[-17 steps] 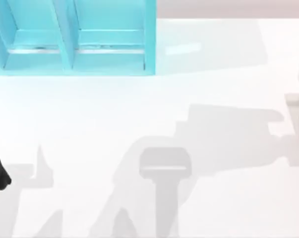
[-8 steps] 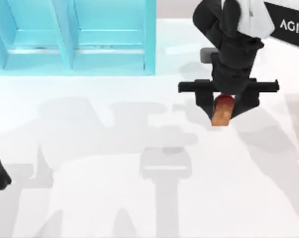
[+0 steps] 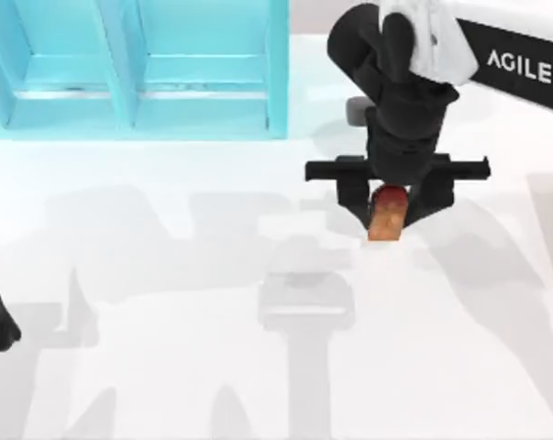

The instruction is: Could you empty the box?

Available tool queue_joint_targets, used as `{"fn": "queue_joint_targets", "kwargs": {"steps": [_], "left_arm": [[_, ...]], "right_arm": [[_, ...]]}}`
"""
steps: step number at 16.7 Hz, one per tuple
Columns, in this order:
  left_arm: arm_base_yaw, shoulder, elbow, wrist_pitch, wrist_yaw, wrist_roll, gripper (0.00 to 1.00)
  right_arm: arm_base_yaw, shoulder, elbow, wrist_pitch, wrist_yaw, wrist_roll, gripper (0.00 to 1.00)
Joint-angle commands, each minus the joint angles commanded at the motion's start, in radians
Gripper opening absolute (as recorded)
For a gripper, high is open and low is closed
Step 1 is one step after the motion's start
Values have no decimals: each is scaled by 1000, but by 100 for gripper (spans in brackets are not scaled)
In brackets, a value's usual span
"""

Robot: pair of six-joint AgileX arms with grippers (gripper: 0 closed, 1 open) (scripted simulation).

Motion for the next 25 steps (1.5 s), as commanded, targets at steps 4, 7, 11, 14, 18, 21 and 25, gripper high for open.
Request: {"fn": "queue_joint_targets", "kwargs": {"steps": [4, 7, 11, 14, 18, 21, 25], "left_arm": [[0, 0, 0, 0, 0, 0, 100], [0, 0, 0, 0, 0, 0, 100], [0, 0, 0, 0, 0, 0, 100], [0, 0, 0, 0, 0, 0, 100], [0, 0, 0, 0, 0, 0, 100], [0, 0, 0, 0, 0, 0, 100], [0, 0, 0, 0, 0, 0, 100]], "right_arm": [[2, 28, -67, 104, 2, 1, 0], [4, 44, -103, 152, 3, 1, 0], [4, 44, -103, 152, 3, 1, 8], [4, 44, -103, 152, 3, 1, 30], [4, 44, -103, 152, 3, 1, 60], [4, 44, -103, 152, 3, 1, 83], [4, 44, -103, 152, 3, 1, 100]]}}
